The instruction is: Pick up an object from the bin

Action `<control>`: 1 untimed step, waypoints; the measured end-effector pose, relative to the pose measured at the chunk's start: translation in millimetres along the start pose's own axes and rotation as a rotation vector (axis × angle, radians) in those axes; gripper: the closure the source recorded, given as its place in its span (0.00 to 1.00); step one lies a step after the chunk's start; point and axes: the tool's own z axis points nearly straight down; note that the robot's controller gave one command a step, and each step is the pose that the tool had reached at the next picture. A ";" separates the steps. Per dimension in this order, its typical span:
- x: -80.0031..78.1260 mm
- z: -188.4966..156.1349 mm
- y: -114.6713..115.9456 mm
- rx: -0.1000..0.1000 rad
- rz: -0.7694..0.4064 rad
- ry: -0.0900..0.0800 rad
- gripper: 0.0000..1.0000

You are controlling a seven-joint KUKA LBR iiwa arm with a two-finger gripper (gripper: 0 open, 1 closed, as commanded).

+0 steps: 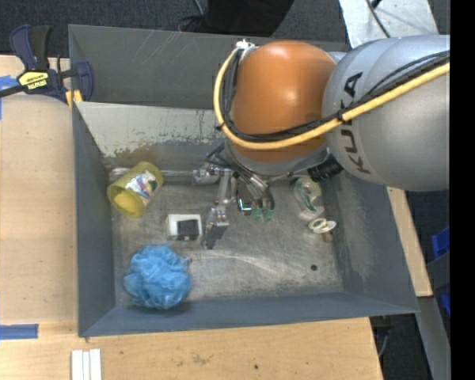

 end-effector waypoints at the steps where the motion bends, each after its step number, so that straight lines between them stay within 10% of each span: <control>1: -1.7 -4.0 -0.5 -0.002 0.002 -0.008 0.00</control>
Offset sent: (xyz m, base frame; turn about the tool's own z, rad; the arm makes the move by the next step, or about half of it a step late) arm 0.0498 -0.0264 -0.1341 -0.0461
